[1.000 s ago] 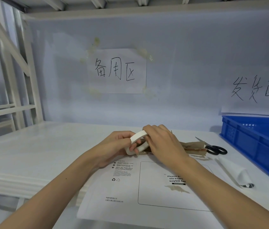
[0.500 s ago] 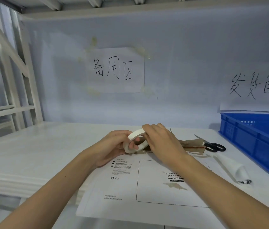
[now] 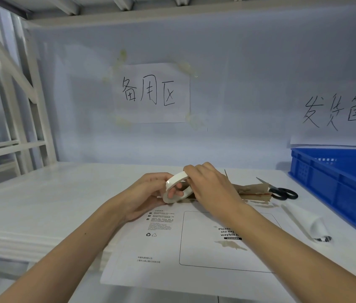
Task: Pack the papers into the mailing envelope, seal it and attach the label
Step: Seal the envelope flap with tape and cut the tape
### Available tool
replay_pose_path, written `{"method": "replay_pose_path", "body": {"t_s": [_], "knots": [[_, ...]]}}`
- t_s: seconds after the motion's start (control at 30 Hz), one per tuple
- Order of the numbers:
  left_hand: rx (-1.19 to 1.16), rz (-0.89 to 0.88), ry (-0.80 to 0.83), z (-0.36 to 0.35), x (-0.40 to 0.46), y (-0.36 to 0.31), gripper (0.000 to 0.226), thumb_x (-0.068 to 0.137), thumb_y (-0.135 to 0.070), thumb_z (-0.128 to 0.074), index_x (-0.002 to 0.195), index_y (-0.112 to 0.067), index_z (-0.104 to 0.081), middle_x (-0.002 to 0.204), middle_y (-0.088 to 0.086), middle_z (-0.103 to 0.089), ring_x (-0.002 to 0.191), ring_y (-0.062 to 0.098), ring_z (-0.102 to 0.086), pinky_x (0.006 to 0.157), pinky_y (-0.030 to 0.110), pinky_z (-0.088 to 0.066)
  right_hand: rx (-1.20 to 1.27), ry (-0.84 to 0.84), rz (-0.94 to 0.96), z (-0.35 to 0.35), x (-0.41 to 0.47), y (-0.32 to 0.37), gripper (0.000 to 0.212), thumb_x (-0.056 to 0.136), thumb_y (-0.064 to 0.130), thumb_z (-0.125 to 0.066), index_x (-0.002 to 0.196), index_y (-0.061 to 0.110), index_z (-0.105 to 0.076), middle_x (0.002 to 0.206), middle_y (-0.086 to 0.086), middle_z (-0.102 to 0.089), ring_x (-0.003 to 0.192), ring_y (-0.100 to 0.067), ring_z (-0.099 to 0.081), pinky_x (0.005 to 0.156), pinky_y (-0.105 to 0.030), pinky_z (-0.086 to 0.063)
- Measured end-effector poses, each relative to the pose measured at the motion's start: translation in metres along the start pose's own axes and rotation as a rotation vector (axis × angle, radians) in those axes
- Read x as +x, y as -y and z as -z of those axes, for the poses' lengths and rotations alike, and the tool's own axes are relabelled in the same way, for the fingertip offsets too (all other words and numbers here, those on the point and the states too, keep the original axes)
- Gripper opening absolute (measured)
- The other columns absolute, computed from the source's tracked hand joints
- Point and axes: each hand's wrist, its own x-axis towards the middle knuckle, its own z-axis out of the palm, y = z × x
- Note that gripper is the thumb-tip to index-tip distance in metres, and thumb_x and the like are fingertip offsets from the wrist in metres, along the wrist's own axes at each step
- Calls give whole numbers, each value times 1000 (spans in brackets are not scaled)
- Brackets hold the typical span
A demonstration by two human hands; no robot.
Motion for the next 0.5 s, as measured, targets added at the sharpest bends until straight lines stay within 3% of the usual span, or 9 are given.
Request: {"method": "replay_pose_path", "body": {"t_s": [0.1,0.23,0.4,0.5], "knots": [[-24,11,30,-1,-1,-2,29,65,-3,-49,91,1,-61,78,9,-59,84,24,-59,85,42,-41,-12,3,-6,-1,-1,-2,25,76,0,-68,95,13,-57,72,1,-57,73,-24,-52,46,-29,-30],[6,-10,7,-2,0,-1,15,68,3,-45,76,-3,-56,64,5,-51,67,19,-59,77,39,-36,-17,-16,13,-2,-1,-1,29,73,1,-73,95,13,-59,71,1,-57,70,-22,-51,43,-29,-33],[20,-40,-19,-2,0,1,11,71,4,-50,74,-4,-58,62,5,-53,63,16,-59,68,35,-38,-31,-41,23,-4,1,1,28,72,2,-75,92,14,-58,68,2,-56,68,-22,-51,43,-28,-30],[24,-31,28,1,-1,1,19,70,5,-51,84,-1,-62,75,9,-61,75,21,-59,77,38,-43,-27,-35,17,-5,0,-2,31,69,-1,-73,90,14,-55,68,3,-55,68,-22,-49,44,-28,-28]]}}
